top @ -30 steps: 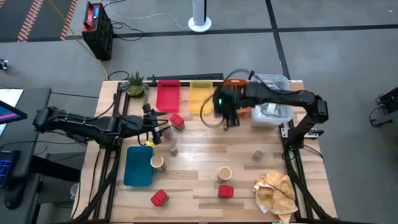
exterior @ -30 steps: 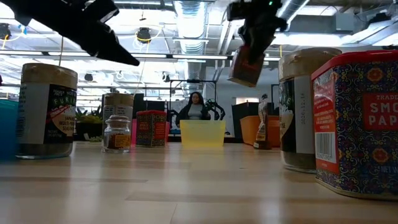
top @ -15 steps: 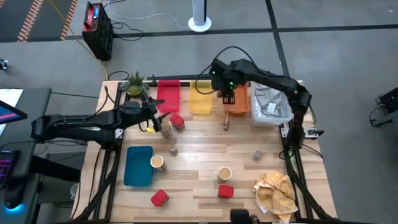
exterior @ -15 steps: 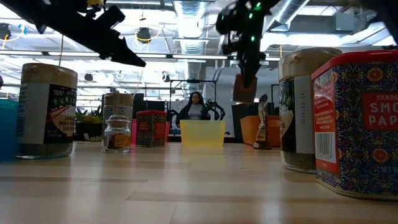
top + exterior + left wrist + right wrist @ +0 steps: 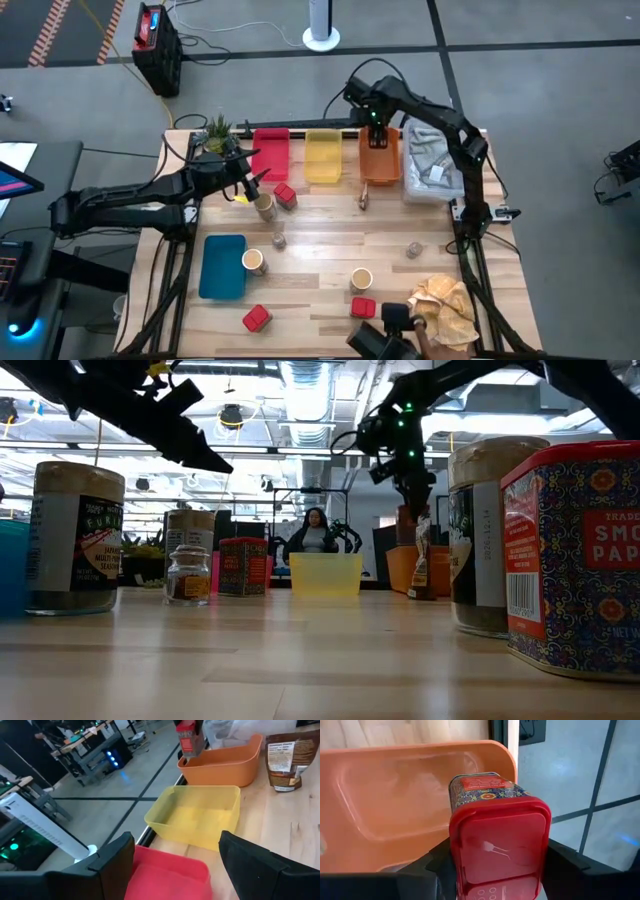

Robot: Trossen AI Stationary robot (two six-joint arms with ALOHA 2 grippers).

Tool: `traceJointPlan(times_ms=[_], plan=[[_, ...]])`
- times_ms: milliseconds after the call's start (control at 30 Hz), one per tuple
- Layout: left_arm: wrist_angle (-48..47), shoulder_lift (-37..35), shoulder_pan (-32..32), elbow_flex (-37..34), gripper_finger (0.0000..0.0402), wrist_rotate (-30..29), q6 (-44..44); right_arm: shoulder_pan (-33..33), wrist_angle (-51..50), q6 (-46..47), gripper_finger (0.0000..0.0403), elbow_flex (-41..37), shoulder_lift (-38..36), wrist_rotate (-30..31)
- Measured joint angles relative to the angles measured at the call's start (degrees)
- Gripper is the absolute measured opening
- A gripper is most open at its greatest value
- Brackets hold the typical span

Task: Sort spices by type
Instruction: Put the red seasoning can into the orange bin

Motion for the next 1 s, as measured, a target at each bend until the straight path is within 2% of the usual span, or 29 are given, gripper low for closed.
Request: traceJointPlan(times_ms=[300, 733, 1000], plan=[[0.37, 0.0, -0.31, 0.0, 0.0279, 0.04, -0.27, 1.18, -0.06, 0.66, 0.024, -0.65, 1.68, -3.21], [-1.09, -0.07, -2.81, 0.0, 0.0279, 0.05, -2.17, -1.01, 4.74, 2.31, 0.0242, -5.85, 3.76, -2.68], [-2.33, -0.07, -2.86, 0.0, 0.0279, 0.04, -3.06, -2.11, 6.56, 4.1, 0.0287, -8.39, 3.73, -2.53]])
